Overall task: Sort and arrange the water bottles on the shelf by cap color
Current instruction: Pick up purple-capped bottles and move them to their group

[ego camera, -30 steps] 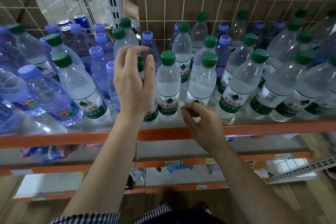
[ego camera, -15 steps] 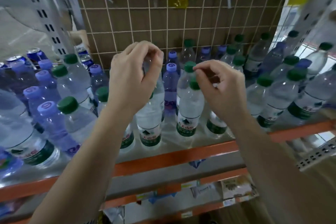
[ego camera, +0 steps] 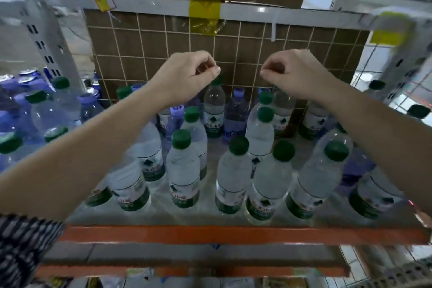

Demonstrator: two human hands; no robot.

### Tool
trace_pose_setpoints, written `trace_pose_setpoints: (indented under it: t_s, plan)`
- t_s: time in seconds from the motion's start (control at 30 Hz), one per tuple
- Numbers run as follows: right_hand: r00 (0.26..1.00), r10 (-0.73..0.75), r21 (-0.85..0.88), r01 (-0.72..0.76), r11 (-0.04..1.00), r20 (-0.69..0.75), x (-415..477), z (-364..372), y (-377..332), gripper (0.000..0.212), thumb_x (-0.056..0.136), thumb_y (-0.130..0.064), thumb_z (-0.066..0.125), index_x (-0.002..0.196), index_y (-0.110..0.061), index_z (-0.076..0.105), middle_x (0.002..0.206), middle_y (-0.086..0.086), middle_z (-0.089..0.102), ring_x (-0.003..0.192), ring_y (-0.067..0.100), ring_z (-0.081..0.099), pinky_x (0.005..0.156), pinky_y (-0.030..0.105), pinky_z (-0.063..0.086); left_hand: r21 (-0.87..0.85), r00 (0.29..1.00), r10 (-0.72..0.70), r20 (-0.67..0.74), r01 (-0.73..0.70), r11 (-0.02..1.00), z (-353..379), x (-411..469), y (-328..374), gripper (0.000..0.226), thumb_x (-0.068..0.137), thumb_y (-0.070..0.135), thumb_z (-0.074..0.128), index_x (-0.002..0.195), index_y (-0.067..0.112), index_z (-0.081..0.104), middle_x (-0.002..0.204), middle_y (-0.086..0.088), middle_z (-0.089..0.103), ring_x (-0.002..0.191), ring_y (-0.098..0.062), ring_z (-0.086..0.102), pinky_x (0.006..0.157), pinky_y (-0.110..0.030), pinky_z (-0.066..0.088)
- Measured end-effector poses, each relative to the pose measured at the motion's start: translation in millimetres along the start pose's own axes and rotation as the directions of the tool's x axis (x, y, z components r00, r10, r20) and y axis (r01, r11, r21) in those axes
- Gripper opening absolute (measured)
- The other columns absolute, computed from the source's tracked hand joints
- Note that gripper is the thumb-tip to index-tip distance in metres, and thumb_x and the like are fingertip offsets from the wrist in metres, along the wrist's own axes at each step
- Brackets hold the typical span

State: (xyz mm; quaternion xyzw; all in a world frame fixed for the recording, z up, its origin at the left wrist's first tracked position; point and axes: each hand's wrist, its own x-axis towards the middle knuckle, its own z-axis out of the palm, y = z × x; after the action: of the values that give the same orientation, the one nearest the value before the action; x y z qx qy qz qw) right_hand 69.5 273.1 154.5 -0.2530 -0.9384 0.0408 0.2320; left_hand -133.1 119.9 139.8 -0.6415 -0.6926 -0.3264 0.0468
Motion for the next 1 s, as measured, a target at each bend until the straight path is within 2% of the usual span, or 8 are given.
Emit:
trace_pose_setpoints:
  t_s: [0.2, 0.37, 0.47, 0.57, 0.63, 0.73, 0.87, 1.0]
  plan:
    - [0.983, 0.066, -0.079, -0.053, 0.995, 0.174, 51.5, 4.7, 50.5, 0.033, 0.095, -0.045, 0.054, 0.113, -0.019, 0.067, 0.099, -0.007, 0.059, 0.088, 0.009, 0.054, 0.066, 0.019, 0.036, 0.132, 0.982, -0.032, 0.184, 0.008, 0.991, 19.1, 50.4, -28.9, 0.027, 0.1, 0.04, 0.049, 0.109, 0.019, 0.062, 0.095, 0.007, 0.061, 0.08, -0.003, 0.053, 0.066, -0.017, 0.036]
    - [0.933, 0.111, -0.101, -0.081, 0.992, 0.342, 70.3, 23.3, 71.6, 0.032, 0.098, -0.04, 0.052, 0.119, -0.019, 0.065, 0.12, 0.0, 0.063, 0.093, 0.009, 0.055, 0.081, 0.027, 0.041, 0.071, 0.969, 0.013, 0.247, -0.032, 0.997, 42.4, 88.4, -41.0, 0.029, 0.1, 0.04, 0.048, 0.115, 0.018, 0.061, 0.104, 0.005, 0.061, 0.093, -0.011, 0.056, 0.074, -0.023, 0.038]
    - [0.877, 0.189, -0.08, -0.171, 0.982, 0.442, 76.3, 37.1, 82.0, 0.03, 0.1, -0.033, 0.05, 0.123, -0.02, 0.063, 0.12, 0.0, 0.063, 0.081, 0.005, 0.059, 0.071, 0.025, 0.049, 0.09, 0.942, 0.078, 0.327, -0.113, 0.99, 65.1, 105.6, -37.6, 0.03, 0.101, 0.038, 0.046, 0.114, 0.015, 0.061, 0.105, 0.004, 0.06, 0.095, -0.014, 0.056, 0.077, -0.028, 0.041]
    - [0.789, 0.288, -0.018, -0.332, 0.943, 0.543, 78.8, 58.4, 89.4, 0.029, 0.101, -0.027, 0.05, 0.123, -0.015, 0.063, 0.113, 0.009, 0.067, 0.084, 0.021, 0.069, 0.077, 0.041, 0.06, 0.152, 0.911, 0.101, 0.401, -0.175, 0.973, 86.2, 113.2, -38.6, 0.034, 0.102, 0.038, 0.044, 0.113, 0.012, 0.062, 0.109, -0.003, 0.063, 0.098, -0.019, 0.058, 0.085, -0.038, 0.048]
    - [0.752, 0.33, 0.072, -0.447, 0.892, 0.571, 77.5, 71.1, 90.4, 0.023, 0.099, -0.025, 0.054, 0.116, -0.012, 0.063, 0.103, 0.01, 0.066, 0.078, 0.022, 0.07, 0.062, 0.033, 0.061, 0.16, 0.893, 0.089, 0.441, -0.176, 0.971, 96.6, 114.7, -40.9, 0.036, 0.102, 0.04, 0.042, 0.113, 0.013, 0.062, 0.11, -0.005, 0.063, 0.097, -0.021, 0.059, 0.085, -0.041, 0.049]
    - [0.774, 0.348, 0.105, -0.467, 0.878, 0.529, 74.3, 85.3, 94.8, 0.016, 0.093, -0.02, 0.064, 0.107, -0.011, 0.063, 0.086, 0.003, 0.061, 0.068, 0.013, 0.064, 0.042, 0.015, 0.047, 0.241, 0.87, 0.09, 0.485, -0.232, 0.942, 110.4, 117.4, -44.6, 0.04, 0.101, 0.049, 0.038, 0.109, 0.018, 0.061, 0.106, -0.003, 0.064, 0.093, -0.022, 0.06, 0.075, -0.036, 0.042]
    - [0.8, 0.366, 0.073, -0.45, 0.89, 0.475, 72.7, 95.5, 102.4, 0.018, 0.089, -0.009, 0.066, 0.106, -0.009, 0.063, 0.08, 0.001, 0.06, 0.064, 0.008, 0.063, 0.04, 0.013, 0.045, 0.411, 0.852, 0.016, 0.523, -0.268, 0.871, 124.6, 119.1, -46.3, 0.059, 0.09, 0.068, 0.044, 0.121, 0.019, 0.059, 0.114, -0.001, 0.065, 0.101, -0.022, 0.061, 0.087, -0.038, 0.04]
    - [0.84, 0.323, 0.015, -0.366, 0.931, 0.437, 71.7, 95.8, 106.6, 0.011, 0.087, -0.01, 0.067, 0.097, -0.004, 0.068, 0.066, -0.004, 0.058, 0.052, -0.001, 0.056, 0.036, 0.007, 0.037, 0.49, 0.854, -0.015, 0.52, -0.283, 0.824, 129.4, 123.6, -44.6, 0.056, 0.083, 0.066, 0.058, 0.111, 0.018, 0.059, 0.106, -0.001, 0.066, 0.098, -0.024, 0.062, 0.091, -0.04, 0.044]
